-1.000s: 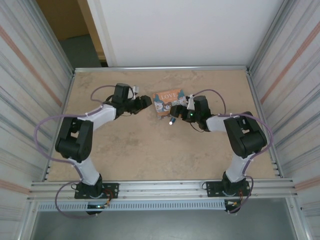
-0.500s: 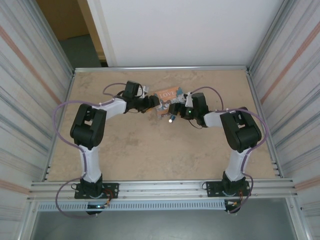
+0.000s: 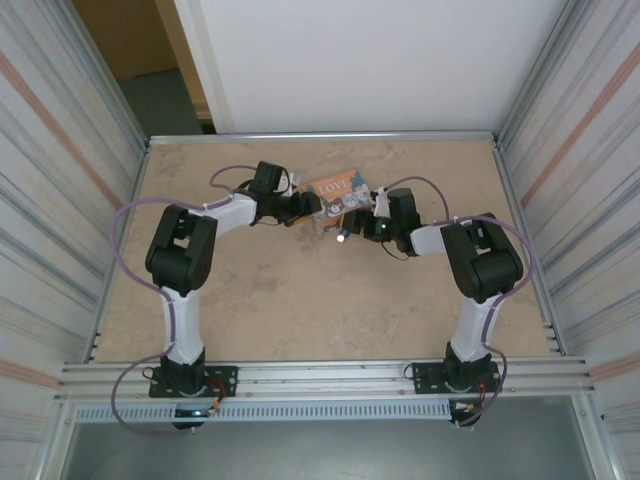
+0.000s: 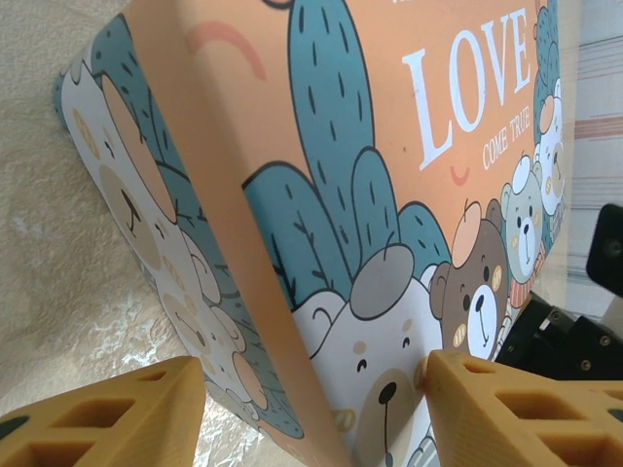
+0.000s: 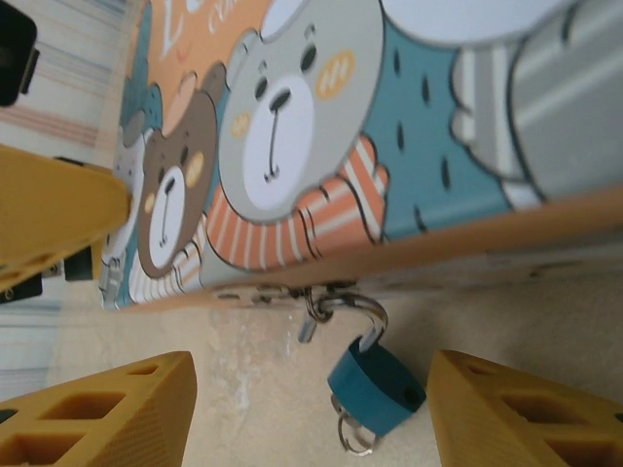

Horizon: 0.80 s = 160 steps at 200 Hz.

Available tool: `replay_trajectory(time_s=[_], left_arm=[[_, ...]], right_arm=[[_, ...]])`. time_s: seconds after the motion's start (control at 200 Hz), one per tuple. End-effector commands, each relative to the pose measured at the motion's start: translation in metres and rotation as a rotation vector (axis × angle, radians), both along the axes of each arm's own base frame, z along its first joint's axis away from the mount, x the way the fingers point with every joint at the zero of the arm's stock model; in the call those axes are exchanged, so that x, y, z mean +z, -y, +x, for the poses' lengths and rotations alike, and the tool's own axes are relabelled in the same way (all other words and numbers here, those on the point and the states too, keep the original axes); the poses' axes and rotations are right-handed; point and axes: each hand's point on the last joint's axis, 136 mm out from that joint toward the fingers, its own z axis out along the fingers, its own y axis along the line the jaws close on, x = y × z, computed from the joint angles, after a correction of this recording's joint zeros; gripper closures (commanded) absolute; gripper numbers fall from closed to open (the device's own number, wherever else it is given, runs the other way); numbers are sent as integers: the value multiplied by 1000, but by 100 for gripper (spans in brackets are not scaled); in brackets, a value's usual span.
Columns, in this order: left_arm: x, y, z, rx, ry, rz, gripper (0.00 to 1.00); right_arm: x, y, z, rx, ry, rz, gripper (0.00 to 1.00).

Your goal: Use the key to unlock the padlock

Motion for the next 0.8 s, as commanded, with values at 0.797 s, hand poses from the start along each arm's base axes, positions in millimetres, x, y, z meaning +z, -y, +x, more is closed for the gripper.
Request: replay_trajectory(time_s=[0.797], left_arm=[[-20, -1, -6, -4, -50, 62, 42]], right_arm=[[-24, 1, 9, 0, -7, 27, 73]])
